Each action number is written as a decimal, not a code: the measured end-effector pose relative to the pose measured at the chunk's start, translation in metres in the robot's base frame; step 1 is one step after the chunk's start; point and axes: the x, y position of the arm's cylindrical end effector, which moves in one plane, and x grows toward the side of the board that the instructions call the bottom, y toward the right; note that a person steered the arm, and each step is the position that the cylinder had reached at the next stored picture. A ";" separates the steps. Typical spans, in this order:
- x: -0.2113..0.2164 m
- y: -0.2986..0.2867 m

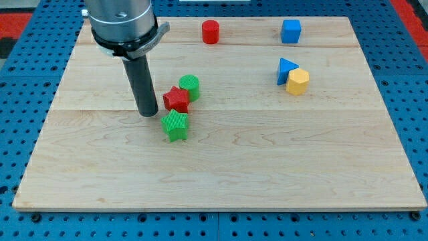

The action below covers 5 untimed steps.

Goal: Separate green circle from red star

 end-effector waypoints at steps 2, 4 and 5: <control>-0.026 0.016; -0.055 0.077; -0.055 0.097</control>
